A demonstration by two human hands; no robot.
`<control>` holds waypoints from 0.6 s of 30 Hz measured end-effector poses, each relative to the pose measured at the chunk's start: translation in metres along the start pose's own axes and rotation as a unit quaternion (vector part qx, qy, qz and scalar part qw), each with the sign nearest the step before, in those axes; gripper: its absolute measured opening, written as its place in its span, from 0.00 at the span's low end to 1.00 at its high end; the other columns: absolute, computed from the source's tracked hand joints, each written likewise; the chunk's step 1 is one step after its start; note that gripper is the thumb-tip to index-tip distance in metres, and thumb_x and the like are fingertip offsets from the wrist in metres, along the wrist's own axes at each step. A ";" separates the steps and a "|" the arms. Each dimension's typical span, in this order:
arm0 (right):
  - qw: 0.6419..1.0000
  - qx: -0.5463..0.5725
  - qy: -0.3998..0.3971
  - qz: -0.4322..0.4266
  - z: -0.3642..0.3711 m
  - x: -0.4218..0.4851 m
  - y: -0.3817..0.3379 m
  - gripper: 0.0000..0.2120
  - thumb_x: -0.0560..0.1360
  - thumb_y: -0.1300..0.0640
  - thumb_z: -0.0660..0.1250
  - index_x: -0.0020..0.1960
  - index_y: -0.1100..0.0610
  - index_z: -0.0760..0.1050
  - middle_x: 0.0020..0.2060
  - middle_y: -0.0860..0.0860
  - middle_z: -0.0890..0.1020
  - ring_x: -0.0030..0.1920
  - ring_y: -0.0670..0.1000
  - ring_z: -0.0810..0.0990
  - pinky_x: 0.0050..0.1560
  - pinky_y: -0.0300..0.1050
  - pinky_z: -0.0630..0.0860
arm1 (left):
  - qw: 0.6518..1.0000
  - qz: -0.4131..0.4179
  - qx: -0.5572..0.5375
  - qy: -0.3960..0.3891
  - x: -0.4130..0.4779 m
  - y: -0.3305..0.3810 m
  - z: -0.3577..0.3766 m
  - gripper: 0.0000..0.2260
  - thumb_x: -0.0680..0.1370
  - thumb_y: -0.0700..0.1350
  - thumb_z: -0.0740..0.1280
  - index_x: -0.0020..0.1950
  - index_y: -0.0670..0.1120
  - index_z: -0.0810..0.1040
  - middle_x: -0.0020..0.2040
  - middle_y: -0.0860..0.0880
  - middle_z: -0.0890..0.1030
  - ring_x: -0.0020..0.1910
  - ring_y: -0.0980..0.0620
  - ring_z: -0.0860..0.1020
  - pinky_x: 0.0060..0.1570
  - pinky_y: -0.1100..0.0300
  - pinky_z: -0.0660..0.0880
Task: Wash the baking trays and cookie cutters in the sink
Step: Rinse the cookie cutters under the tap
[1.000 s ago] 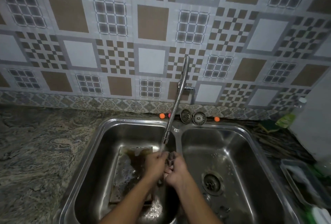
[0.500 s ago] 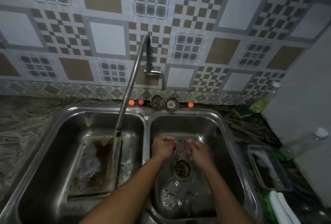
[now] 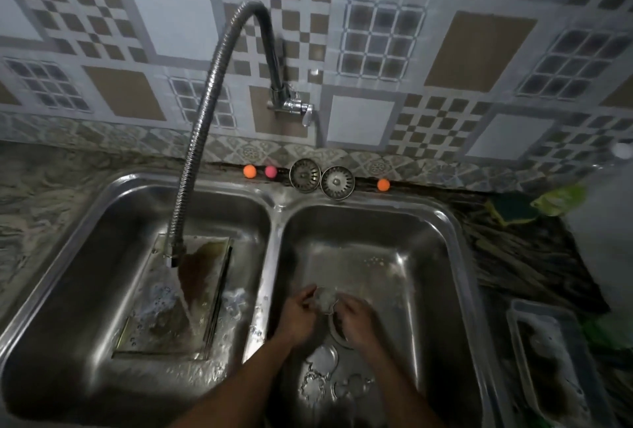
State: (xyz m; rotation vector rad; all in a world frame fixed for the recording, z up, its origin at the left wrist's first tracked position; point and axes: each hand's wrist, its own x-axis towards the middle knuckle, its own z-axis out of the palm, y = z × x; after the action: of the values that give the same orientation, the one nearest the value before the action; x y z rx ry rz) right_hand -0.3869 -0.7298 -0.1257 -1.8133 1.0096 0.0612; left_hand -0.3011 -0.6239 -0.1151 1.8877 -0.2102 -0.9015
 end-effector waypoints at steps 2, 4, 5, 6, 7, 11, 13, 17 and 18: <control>0.999 -0.042 -0.023 -0.013 0.005 0.009 0.006 0.12 0.79 0.65 0.61 0.57 0.63 0.80 0.50 0.51 0.78 0.54 0.50 0.76 0.54 0.38 0.67 | 1.000 -0.020 0.006 0.002 0.011 -0.013 0.002 0.19 0.77 0.26 0.60 0.67 0.37 0.72 0.58 0.42 0.79 0.47 0.64 0.78 0.43 0.78 0.72; 0.998 -0.037 -0.053 0.014 0.015 0.014 0.021 0.13 0.79 0.68 0.59 0.60 0.66 0.78 0.51 0.52 0.78 0.55 0.49 0.75 0.52 0.38 0.67 | 0.999 -0.044 0.009 -0.009 0.013 -0.028 0.009 0.18 0.75 0.24 0.60 0.63 0.35 0.73 0.47 0.47 0.79 0.33 0.71 0.77 0.36 0.78 0.72; 0.997 -0.025 -0.071 0.021 0.021 0.016 0.029 0.15 0.79 0.68 0.58 0.62 0.65 0.77 0.52 0.52 0.78 0.55 0.49 0.75 0.51 0.37 0.68 | 0.998 -0.057 0.001 -0.013 0.012 -0.033 0.012 0.17 0.75 0.24 0.62 0.61 0.36 0.74 0.45 0.49 0.79 0.30 0.71 0.77 0.34 0.77 0.72; 0.995 -0.028 -0.089 0.025 0.026 0.017 0.033 0.16 0.78 0.69 0.57 0.64 0.64 0.76 0.53 0.53 0.78 0.55 0.50 0.75 0.51 0.36 0.68 | 0.997 -0.076 -0.005 -0.012 0.011 -0.035 0.016 0.15 0.74 0.27 0.65 0.60 0.36 0.75 0.46 0.47 0.79 0.31 0.68 0.78 0.35 0.75 0.74; 0.994 -0.023 -0.100 0.034 0.031 0.019 0.040 0.17 0.78 0.69 0.57 0.65 0.64 0.75 0.55 0.54 0.79 0.56 0.51 0.76 0.53 0.36 0.69 | 0.996 -0.093 -0.003 -0.007 0.008 -0.036 0.019 0.15 0.72 0.34 0.68 0.59 0.39 0.77 0.48 0.46 0.81 0.34 0.65 0.79 0.38 0.71 0.76; 0.990 -0.015 -0.131 0.044 0.044 0.017 0.072 0.15 0.73 0.60 0.57 0.52 0.56 0.80 0.45 0.52 0.82 0.46 0.48 0.78 0.51 0.47 0.74 | 0.983 -0.131 0.122 -0.050 -0.003 -0.037 0.025 0.14 0.69 0.47 0.63 0.50 0.42 0.80 0.47 0.43 0.82 0.49 0.47 0.80 0.48 0.61 0.75; 0.989 -0.033 -0.141 0.032 0.048 0.011 0.087 0.10 0.71 0.60 0.57 0.38 0.52 0.75 0.34 0.48 0.79 0.37 0.44 0.75 0.45 0.54 0.75 | 0.972 -0.153 0.161 -0.076 -0.007 -0.040 0.027 0.13 0.78 0.42 0.63 0.59 0.39 0.79 0.56 0.41 0.82 0.57 0.43 0.79 0.50 0.64 0.71; 0.997 -0.023 -0.066 0.037 0.035 0.002 0.081 0.11 0.76 0.69 0.60 0.51 0.59 0.80 0.44 0.53 0.82 0.47 0.49 0.79 0.49 0.46 0.74 | 0.972 -0.133 0.175 -0.085 -0.013 -0.022 0.030 0.15 0.79 0.43 0.64 0.64 0.40 0.76 0.62 0.42 0.79 0.62 0.42 0.78 0.57 0.60 0.73; 0.998 -0.029 -0.039 0.033 0.030 0.001 0.072 0.12 0.76 0.69 0.61 0.54 0.61 0.80 0.47 0.53 0.82 0.49 0.50 0.79 0.49 0.43 0.73 | 0.977 -0.116 0.161 -0.082 -0.014 -0.013 0.028 0.14 0.79 0.46 0.64 0.62 0.42 0.77 0.61 0.44 0.80 0.60 0.44 0.78 0.58 0.59 0.74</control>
State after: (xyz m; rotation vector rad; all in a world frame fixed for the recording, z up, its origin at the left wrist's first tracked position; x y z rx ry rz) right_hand -0.4217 -0.7166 -0.1938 -1.8147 1.0220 0.2026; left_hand -0.3333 -0.6304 -0.1255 2.1686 -0.2514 -1.2434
